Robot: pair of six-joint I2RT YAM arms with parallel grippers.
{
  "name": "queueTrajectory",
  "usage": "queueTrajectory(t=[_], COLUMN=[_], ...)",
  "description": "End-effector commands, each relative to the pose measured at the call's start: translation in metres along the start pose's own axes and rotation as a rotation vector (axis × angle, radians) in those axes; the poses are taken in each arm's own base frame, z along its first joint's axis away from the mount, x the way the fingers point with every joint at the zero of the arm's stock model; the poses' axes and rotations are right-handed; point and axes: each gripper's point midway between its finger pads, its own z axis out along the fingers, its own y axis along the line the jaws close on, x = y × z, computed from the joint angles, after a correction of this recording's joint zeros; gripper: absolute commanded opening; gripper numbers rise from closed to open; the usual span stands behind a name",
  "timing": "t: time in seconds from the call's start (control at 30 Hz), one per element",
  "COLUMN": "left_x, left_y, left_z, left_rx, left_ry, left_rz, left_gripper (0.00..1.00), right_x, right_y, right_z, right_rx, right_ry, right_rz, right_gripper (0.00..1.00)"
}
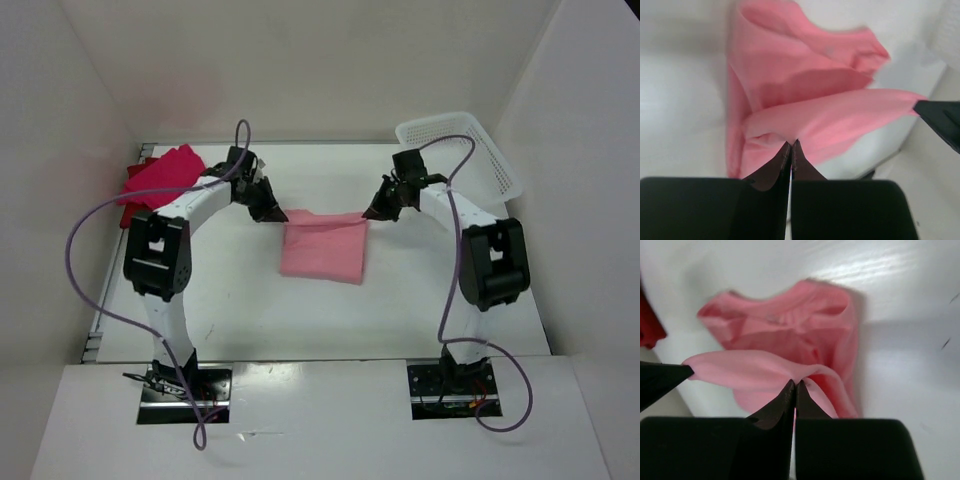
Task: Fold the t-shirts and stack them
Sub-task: Fold the long partially folded tshirt into a neat square
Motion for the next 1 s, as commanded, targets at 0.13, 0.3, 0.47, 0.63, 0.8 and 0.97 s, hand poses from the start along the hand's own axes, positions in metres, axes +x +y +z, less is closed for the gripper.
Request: queueTrajectory(t=[0.13, 0.3, 0.47, 0.63, 0.8, 0.97], left_x=[-0.055, -0.079, -0.106, -0.066, 0.031, 0.079], left_y=[0.021, 0.004, -0.03, -0.04, -0.027, 0.012], left_z=[0.047, 0.046, -0.008, -0.02, 0.021, 0.043], left_rx=[-0.079, -0.024, 0.031, 0.091, 0.124, 0.058], left_ry=[-0.073, -0.126, -0.27, -0.223, -0.024, 0.088], left_rz=[0.001, -0.004, 0.044, 0.086, 0.107, 0.061], left_gripper=[0.03, 0.18, 0.45, 0.42, 0.36, 0.36], right_x=[-0.047, -0.059, -0.076, -0.065, 0.006, 0.033], right_y=[-0.025, -0.019, 0.007, 0.026, 0.041, 0.063], right_z=[0.053, 0.063, 0.032, -0.01, 0.014, 0.053], right_rx=[0.088, 0.077, 0.029, -0.004, -0.036, -0.086], right_ry=[-0.047, -0.06, -0.134, -0.202, -0.072, 0.04], right_rz=[-0.058, -0.063, -0.076, -0.125, -0.212, -0.265], right_gripper=[0.0, 0.05, 0.28, 0.44, 0.09, 0.0])
